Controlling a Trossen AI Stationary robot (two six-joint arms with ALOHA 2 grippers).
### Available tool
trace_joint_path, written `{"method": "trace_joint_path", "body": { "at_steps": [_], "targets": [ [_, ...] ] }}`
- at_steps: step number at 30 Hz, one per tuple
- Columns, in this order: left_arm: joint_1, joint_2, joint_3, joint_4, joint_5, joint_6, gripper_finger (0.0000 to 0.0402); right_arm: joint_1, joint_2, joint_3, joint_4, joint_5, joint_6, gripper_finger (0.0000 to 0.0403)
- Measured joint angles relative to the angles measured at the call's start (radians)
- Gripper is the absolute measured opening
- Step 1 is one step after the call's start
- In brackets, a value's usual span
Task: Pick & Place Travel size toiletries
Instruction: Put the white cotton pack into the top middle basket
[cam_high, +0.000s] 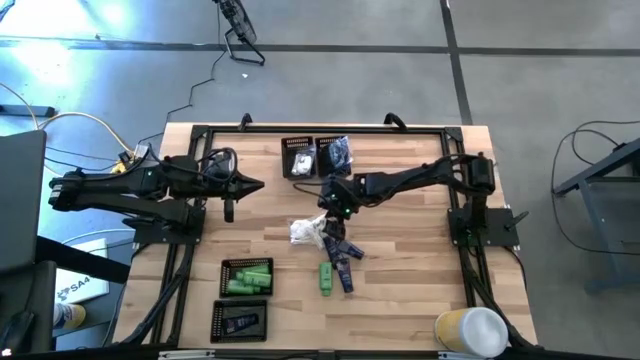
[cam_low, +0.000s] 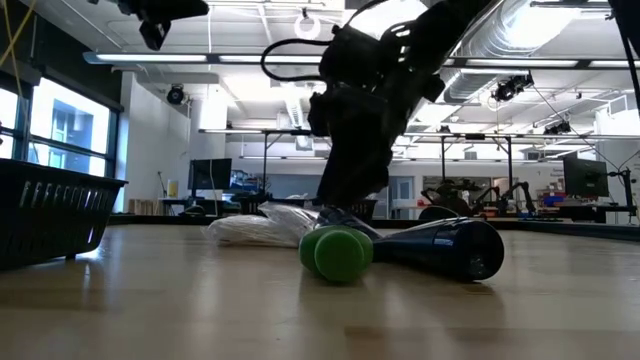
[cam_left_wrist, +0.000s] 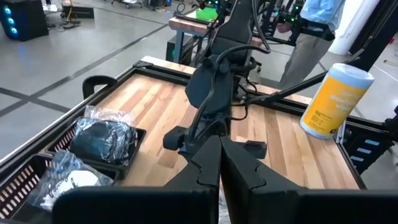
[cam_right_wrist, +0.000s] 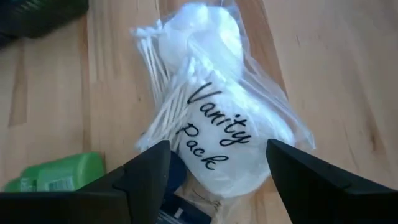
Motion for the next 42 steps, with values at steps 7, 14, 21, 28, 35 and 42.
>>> {"method": "trace_joint_path", "body": {
  "at_steps": [7,14,21,28,35,42],
  "targets": [
    [0.0,0.0,0.0,-0.011,0.0,0.0,0.0008,0.0,-0.059,0.001,-0.003,0.027,0.042,0.0258],
    [0.0,0.0,0.0,-0.012,0.0,0.003,0.0008,-0.014,-0.046,0.0,-0.021,0.121,0.05,0.0258],
    [0.0,0.0,0.0,-0.016,-0.001,0.001,0.0008,-0.02,0.02,0.0,-0.017,0.002,0.062,0.0258],
    [0.0,0.0,0.001,-0.017,-0.001,-0.011,0.0008,-0.025,0.068,-0.001,0.064,-0.182,0.048,0.0253],
    [0.0,0.0,0.002,-0.023,-0.002,-0.023,0.0008,-0.024,0.073,-0.001,0.078,-0.181,0.026,0.0183],
    [0.0,0.0,0.002,-0.024,-0.001,-0.026,0.0008,-0.024,0.073,-0.001,0.086,-0.181,0.018,0.0083]
  ]
}}
